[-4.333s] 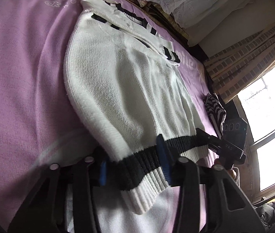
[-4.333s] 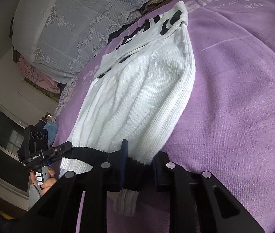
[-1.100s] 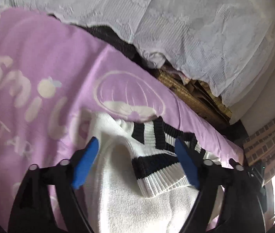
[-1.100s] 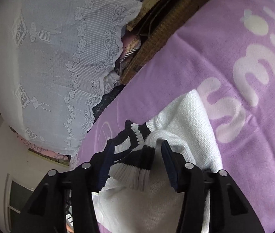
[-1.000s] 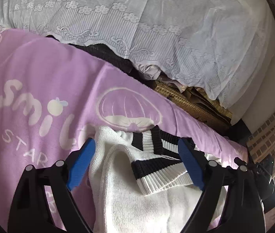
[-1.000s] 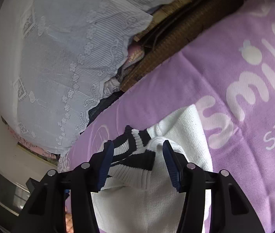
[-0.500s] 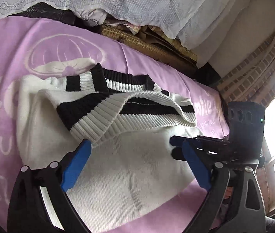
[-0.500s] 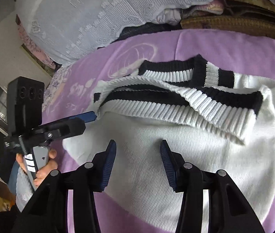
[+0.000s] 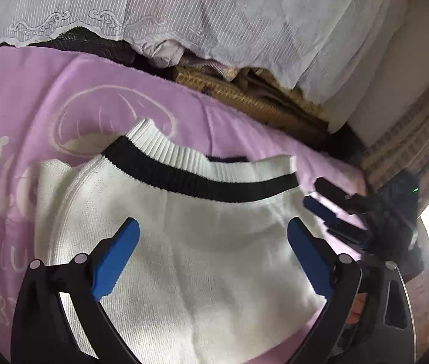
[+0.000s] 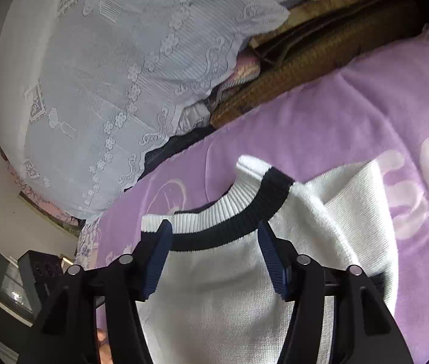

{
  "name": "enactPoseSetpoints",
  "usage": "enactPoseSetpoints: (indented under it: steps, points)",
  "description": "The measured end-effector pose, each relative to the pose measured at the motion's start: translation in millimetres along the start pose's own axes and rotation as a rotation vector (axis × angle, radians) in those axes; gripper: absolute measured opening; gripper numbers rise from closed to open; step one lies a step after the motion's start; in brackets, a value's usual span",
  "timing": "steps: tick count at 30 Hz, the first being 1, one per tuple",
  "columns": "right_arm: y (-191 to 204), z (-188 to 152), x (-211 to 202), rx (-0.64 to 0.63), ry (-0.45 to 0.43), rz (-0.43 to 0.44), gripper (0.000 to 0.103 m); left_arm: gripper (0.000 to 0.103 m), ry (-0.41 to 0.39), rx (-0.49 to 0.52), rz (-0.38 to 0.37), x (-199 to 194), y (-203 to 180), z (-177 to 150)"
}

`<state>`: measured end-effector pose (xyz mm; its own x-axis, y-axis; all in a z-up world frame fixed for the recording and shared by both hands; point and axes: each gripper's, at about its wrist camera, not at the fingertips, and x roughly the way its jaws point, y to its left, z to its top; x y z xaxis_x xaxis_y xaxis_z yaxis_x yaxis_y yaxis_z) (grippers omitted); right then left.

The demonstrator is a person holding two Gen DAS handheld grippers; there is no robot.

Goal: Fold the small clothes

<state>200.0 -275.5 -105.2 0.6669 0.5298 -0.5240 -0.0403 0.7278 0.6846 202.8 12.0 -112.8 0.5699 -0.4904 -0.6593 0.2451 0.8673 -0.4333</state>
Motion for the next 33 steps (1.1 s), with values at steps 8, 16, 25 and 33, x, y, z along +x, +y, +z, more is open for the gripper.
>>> enactPoseSetpoints:
  steps: [8, 16, 25, 33]
  points:
    - [-52, 7, 18, 0.131, -0.032, 0.000, 0.075, 0.095, 0.000, -0.177, 0.211, 29, 54, 15]
    - [-10, 7, 12, 0.035, -0.070, 0.117, 0.090, 0.098, -0.055, -0.061, 0.295, 21, 13, 36]
    - [-35, -1, 22, 0.096, -0.033, 0.042, 0.070, 0.098, -0.010, 0.041, 0.483, 34, 0, 19]
    - [24, -42, -10, -0.075, 0.035, 0.112, 0.075, 0.099, -0.031, 0.071, 0.409, -10, -11, -31]
